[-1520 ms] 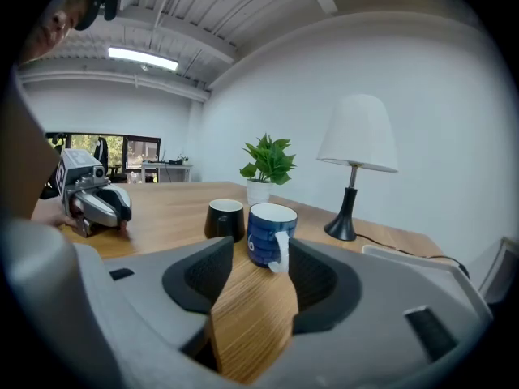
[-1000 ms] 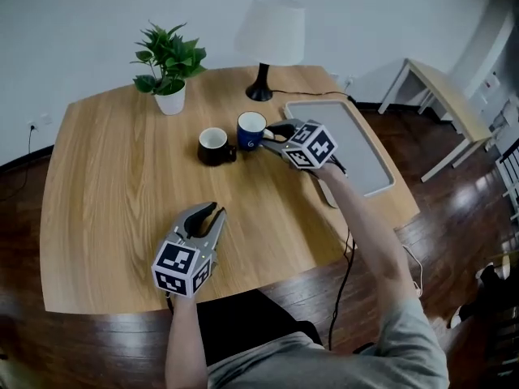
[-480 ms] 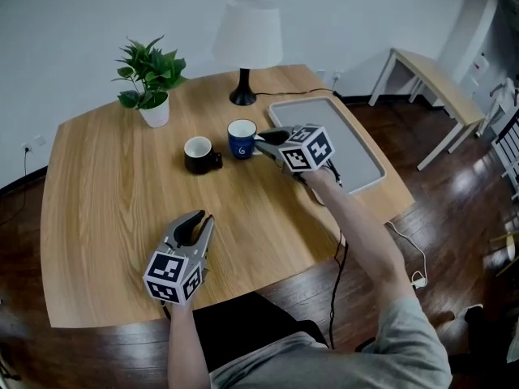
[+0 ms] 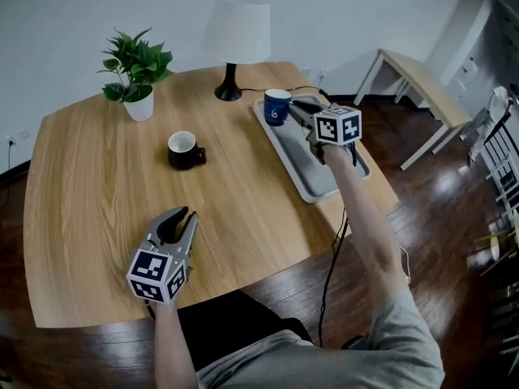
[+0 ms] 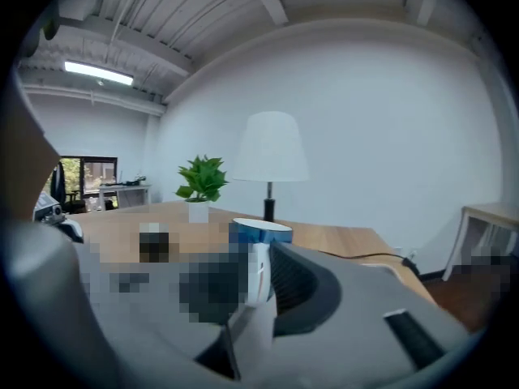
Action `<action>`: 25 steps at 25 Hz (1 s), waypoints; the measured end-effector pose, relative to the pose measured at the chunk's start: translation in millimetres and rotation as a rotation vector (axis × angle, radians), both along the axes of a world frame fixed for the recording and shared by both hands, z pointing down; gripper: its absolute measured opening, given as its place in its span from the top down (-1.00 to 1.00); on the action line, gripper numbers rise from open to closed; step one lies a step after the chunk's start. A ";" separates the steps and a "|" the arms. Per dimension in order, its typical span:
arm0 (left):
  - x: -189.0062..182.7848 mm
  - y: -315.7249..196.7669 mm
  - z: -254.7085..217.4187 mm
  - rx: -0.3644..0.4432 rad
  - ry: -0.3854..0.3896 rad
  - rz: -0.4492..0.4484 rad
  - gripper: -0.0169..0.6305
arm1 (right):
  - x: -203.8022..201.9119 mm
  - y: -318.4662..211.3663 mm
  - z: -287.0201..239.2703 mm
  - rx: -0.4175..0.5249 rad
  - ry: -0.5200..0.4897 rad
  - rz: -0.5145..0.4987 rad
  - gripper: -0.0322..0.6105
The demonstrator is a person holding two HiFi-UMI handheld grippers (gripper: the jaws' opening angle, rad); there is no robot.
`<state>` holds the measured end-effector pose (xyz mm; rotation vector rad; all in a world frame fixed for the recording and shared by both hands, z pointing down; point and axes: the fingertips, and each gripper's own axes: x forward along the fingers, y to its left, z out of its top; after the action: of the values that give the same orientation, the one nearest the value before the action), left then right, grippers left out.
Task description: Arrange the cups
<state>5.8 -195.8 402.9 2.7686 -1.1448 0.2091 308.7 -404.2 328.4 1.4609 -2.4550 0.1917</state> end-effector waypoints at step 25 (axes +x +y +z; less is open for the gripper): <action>-9.9 -0.7 2.8 0.011 0.000 -0.021 0.70 | 35.7 -8.8 53.7 -0.095 0.129 0.121 0.26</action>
<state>-4.0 -196.5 405.6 2.7653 -1.1777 0.2010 344.4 -413.0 382.1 1.5320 -2.2271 0.2274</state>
